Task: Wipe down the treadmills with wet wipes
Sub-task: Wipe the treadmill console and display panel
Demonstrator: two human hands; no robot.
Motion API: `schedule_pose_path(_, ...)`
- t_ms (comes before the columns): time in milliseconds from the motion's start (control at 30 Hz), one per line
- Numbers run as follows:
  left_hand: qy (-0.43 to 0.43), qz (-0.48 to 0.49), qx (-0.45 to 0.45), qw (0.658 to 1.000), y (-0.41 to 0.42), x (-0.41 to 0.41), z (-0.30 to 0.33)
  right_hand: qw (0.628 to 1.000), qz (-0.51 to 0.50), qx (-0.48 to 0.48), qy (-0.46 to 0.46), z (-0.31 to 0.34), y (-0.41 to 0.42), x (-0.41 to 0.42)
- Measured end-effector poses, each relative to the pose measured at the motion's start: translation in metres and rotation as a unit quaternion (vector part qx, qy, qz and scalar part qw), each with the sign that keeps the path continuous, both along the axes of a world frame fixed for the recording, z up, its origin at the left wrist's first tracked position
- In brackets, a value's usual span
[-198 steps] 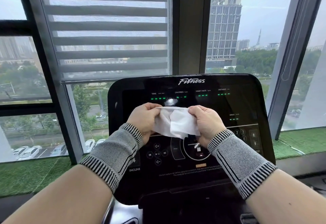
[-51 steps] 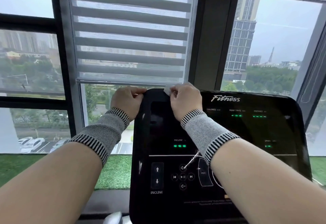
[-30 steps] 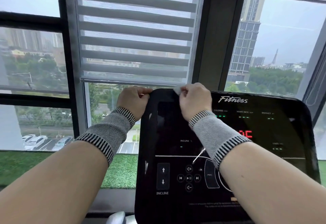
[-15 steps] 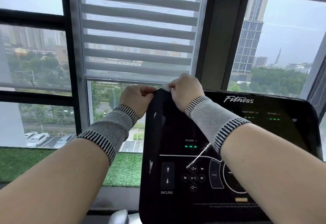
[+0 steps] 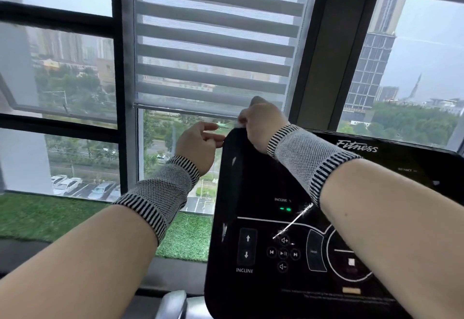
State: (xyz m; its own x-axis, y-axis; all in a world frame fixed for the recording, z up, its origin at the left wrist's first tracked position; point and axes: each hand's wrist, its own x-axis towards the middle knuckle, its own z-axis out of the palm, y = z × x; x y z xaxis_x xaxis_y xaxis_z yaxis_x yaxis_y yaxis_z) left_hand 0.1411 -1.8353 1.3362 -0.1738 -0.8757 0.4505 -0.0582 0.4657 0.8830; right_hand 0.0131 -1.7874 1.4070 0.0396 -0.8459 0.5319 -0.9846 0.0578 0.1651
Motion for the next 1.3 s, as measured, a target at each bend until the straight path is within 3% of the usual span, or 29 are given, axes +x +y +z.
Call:
schedule_pose_path(133,0.011,0.005,0.015,1.0,0.001,0.002,0.002,0.996,0.062,0.055,0.043,0.009,-0.004,0.001)
schedule_pose_path(367,-0.047,0.041,-0.032,0.998,-0.002,0.001,0.006,0.992,0.104,0.055,0.046,0.005,-0.004,0.008)
schedule_pose_path(567,-0.106,0.041,-0.068,0.991,0.0,-0.008,0.011,0.998,-0.05,0.0,-0.025,0.006,0.016,-0.039)
schedule_pose_path(700,-0.09,0.043,-0.055,0.994,-0.003,-0.008,0.011,0.995,-0.094,0.006,-0.043,0.008,0.02,-0.047)
schedule_pose_path(833,-0.056,0.022,-0.022,0.998,-0.001,-0.006,0.009,0.998,-0.032,0.031,-0.033,0.015,0.006,-0.015)
schedule_pose_path(1000,-0.035,0.043,-0.004,0.998,0.002,0.002,0.001,0.987,0.11,0.074,0.091,-0.004,-0.001,0.013)
schedule_pose_path(1167,-0.046,0.026,-0.009,0.999,0.007,0.005,-0.006,0.992,0.107,0.025,0.057,-0.006,0.007,0.0)
schedule_pose_path(1300,-0.057,0.027,-0.013,0.998,0.01,0.003,-0.008,0.983,0.139,0.069,0.098,-0.013,0.012,0.004)
